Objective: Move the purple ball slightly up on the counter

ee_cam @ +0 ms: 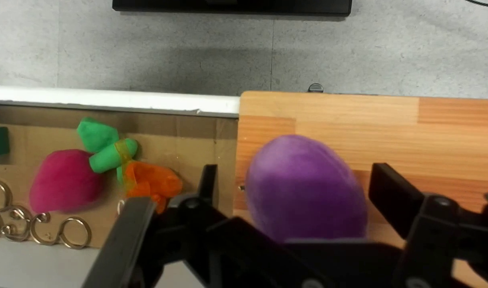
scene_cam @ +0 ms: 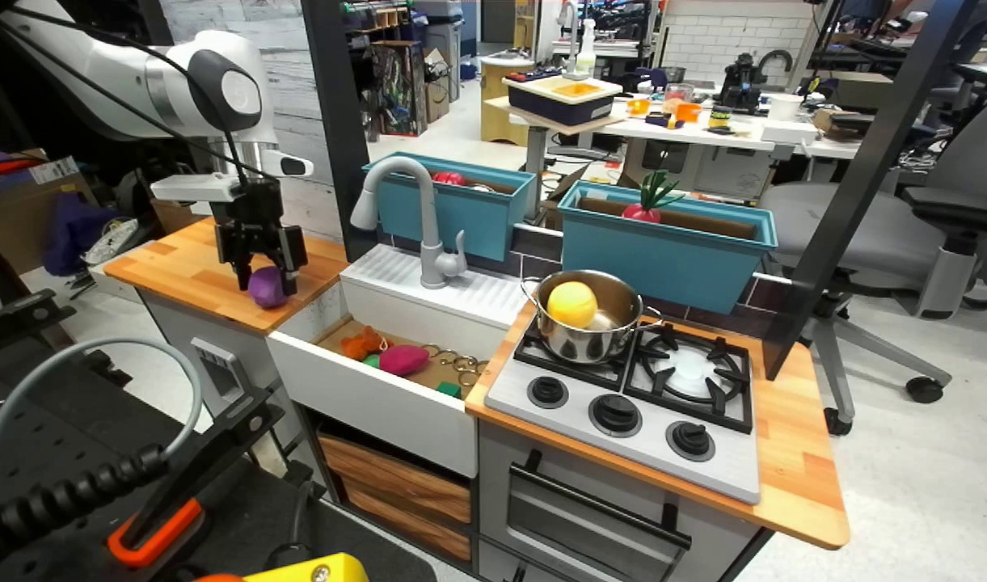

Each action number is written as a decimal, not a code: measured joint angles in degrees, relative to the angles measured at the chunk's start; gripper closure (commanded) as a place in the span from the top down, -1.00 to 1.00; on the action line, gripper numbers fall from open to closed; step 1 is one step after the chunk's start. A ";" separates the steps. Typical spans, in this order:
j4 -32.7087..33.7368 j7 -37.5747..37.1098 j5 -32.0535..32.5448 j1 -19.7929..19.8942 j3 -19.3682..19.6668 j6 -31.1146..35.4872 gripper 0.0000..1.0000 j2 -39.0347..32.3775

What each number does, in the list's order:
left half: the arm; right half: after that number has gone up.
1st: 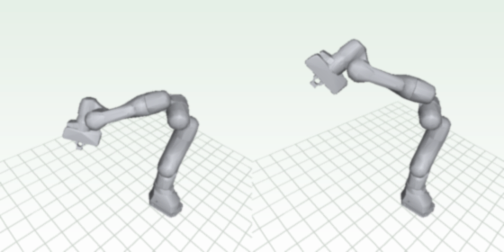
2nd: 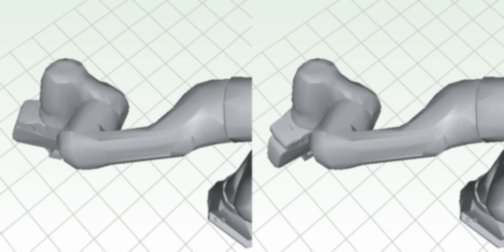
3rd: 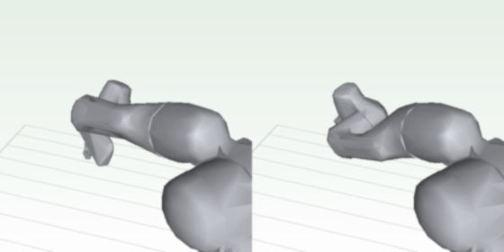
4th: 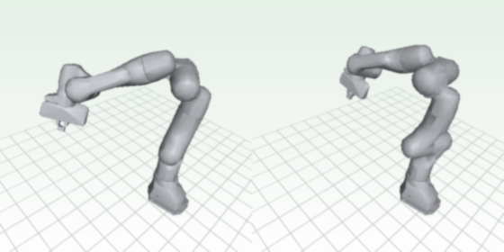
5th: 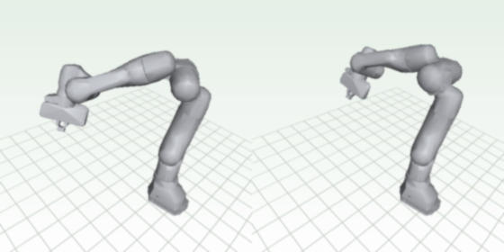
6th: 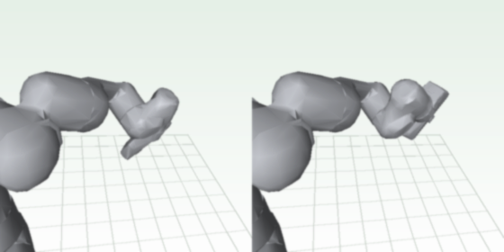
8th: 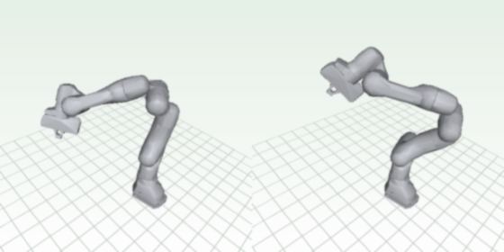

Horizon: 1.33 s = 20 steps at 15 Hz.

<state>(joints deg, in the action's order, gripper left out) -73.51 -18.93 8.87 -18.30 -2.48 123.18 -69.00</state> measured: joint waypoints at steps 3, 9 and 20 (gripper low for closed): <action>3.39 2.01 0.04 -0.81 0.09 -0.44 -0.11 -1.64; 5.45 3.95 0.04 -3.25 -0.08 -0.41 -0.82 -1.91; 8.67 1.17 -0.11 -1.91 2.05 0.07 -0.88 1.93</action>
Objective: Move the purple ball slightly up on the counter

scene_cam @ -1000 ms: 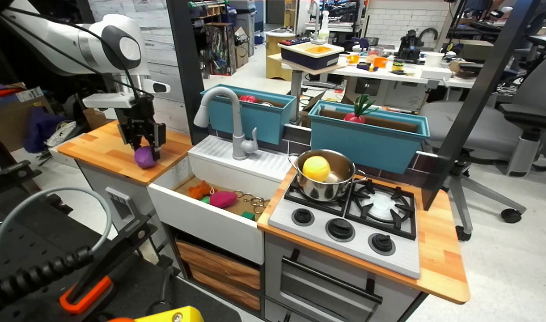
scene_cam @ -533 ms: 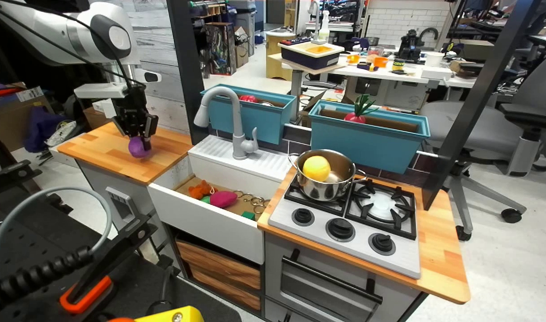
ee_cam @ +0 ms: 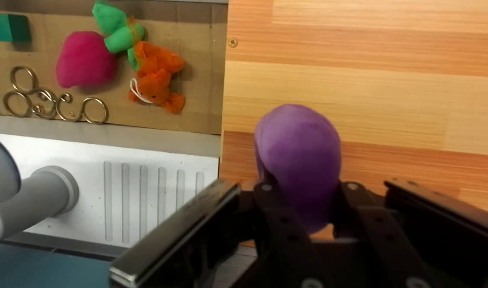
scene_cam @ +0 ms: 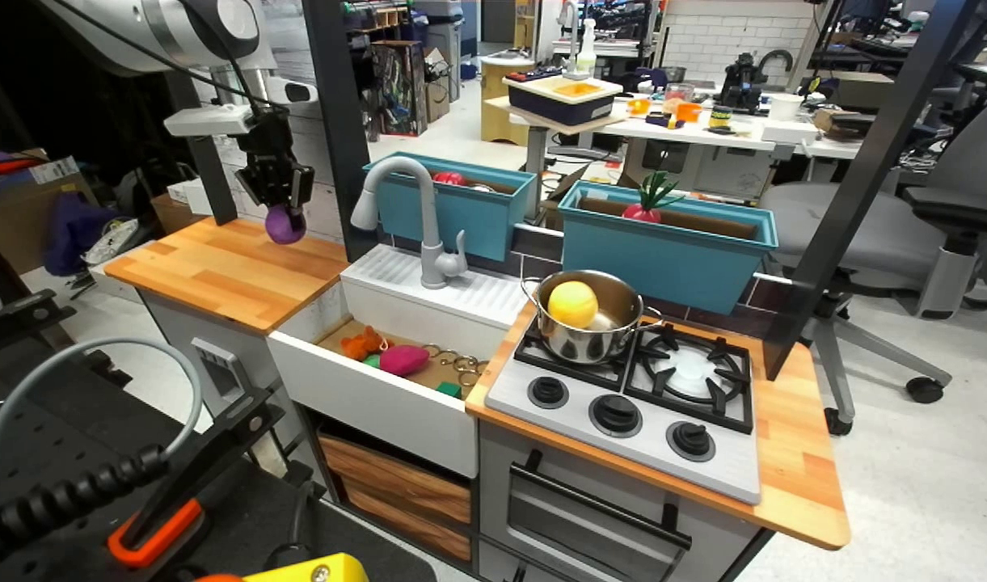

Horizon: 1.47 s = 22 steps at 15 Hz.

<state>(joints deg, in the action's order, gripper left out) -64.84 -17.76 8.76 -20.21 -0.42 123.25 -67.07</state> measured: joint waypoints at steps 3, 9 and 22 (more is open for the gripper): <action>0.26 -0.11 0.03 -0.09 0.27 -0.64 -0.88 -0.99; 3.04 -0.11 0.88 -0.74 1.42 -0.66 -0.88 -5.26; 11.13 0.02 4.19 -2.20 3.22 -6.76 1.00 -11.62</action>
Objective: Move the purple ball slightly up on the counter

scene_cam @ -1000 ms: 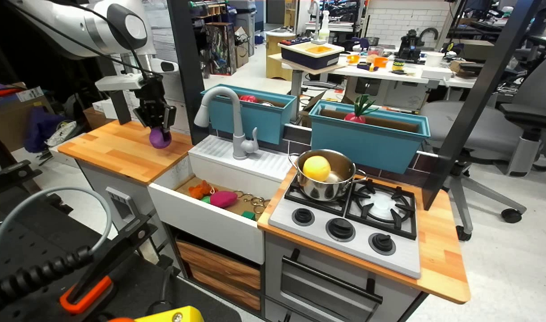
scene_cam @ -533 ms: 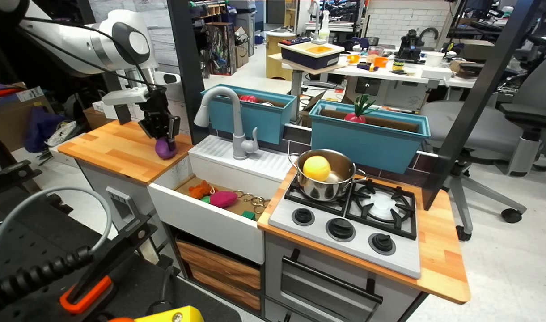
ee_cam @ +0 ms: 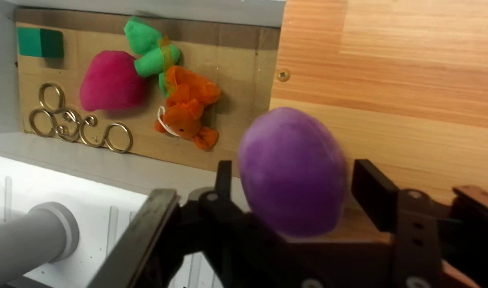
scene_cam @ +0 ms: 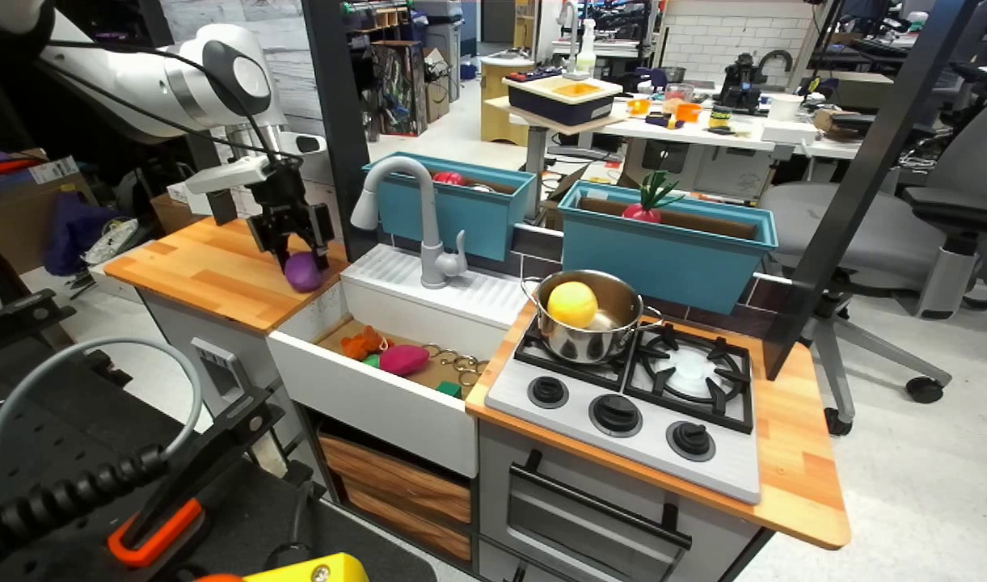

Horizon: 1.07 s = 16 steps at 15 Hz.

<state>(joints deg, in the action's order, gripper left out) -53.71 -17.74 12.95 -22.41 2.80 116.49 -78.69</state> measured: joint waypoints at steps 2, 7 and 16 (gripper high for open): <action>-0.08 0.07 0.37 0.00 0.02 -1.04 1.00 0.17; -4.03 0.85 0.29 0.01 -0.41 -1.38 1.00 4.01; -26.91 0.97 -0.99 0.42 -3.38 2.71 1.00 22.90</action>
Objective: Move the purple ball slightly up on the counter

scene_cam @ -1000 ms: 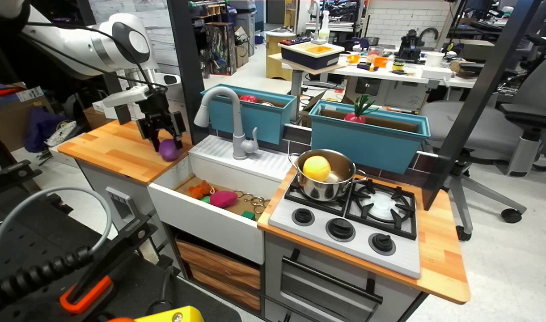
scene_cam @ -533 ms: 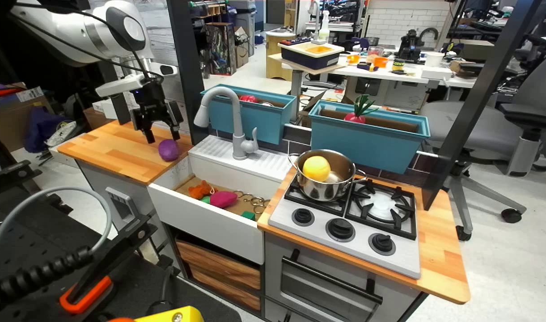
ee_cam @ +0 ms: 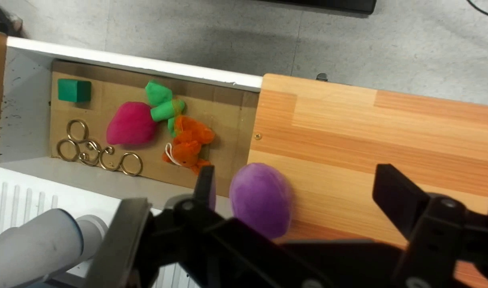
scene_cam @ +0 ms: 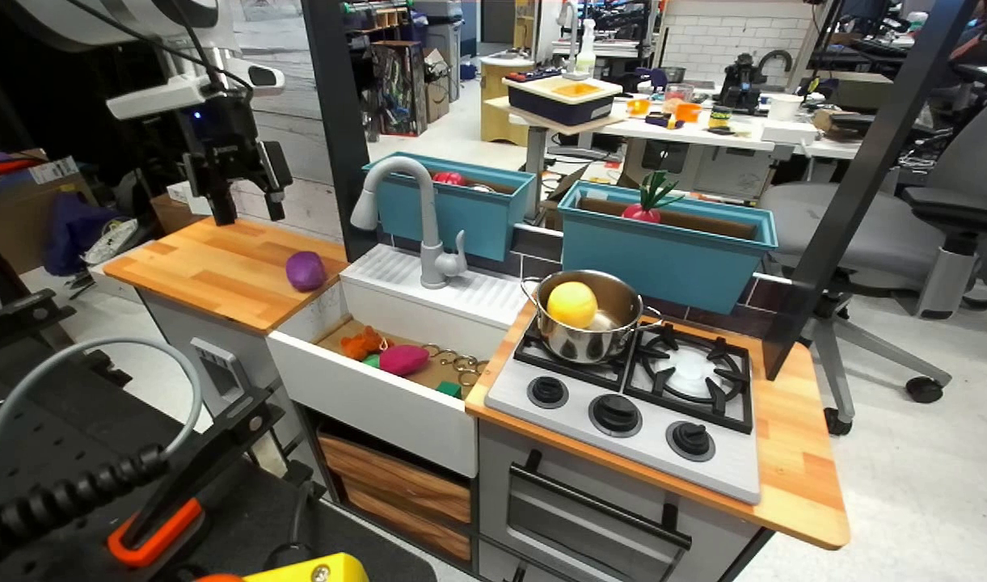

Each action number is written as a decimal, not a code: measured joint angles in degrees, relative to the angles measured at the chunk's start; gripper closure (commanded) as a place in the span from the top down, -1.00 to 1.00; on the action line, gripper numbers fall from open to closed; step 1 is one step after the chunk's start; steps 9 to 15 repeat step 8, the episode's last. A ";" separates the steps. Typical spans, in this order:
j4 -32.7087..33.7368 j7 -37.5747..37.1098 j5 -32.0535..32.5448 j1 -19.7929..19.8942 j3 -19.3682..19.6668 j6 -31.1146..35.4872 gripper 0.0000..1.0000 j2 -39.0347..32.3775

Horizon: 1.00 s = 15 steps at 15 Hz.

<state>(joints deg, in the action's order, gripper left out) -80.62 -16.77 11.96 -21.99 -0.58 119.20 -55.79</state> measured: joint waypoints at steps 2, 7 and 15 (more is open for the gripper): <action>-5.49 -0.41 -0.46 0.15 -0.49 3.75 1.00 4.25; -19.56 0.35 -3.34 1.50 -2.97 9.84 1.00 15.56; -21.66 0.55 -3.51 1.95 -3.45 9.85 1.00 17.22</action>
